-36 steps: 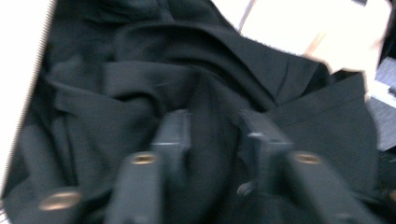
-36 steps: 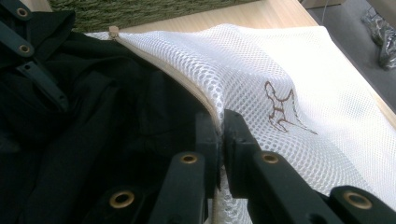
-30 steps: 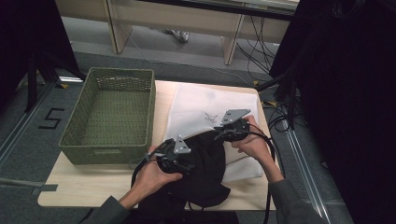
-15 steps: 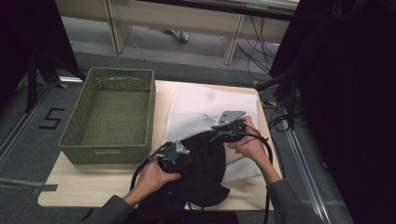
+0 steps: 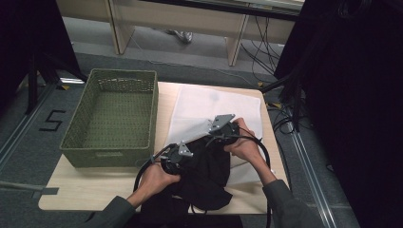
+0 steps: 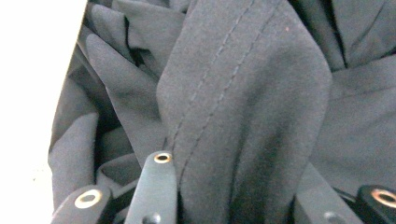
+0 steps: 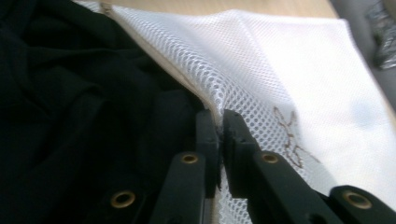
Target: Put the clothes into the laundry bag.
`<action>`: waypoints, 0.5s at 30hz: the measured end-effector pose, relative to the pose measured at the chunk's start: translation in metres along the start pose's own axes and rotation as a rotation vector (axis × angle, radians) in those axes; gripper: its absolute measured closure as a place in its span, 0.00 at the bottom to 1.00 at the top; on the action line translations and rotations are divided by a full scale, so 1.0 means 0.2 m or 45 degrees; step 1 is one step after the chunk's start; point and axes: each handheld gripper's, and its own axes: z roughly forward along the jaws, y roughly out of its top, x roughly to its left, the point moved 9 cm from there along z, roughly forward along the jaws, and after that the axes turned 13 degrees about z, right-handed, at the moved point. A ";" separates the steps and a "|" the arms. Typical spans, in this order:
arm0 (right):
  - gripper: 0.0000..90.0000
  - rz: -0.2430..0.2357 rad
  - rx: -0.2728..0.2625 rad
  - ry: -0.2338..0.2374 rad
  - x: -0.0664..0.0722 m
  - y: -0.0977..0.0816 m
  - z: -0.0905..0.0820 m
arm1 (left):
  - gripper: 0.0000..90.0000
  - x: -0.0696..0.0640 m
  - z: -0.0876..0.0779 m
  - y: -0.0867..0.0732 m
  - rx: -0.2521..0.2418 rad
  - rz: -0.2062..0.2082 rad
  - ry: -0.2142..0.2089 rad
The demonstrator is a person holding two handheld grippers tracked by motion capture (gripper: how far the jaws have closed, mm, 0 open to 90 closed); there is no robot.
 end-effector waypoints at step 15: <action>0.98 0.128 -0.162 0.172 0.06 0.10 -0.17 | 0.83 0.09 0.11 0.32 -0.166 -0.166 0.062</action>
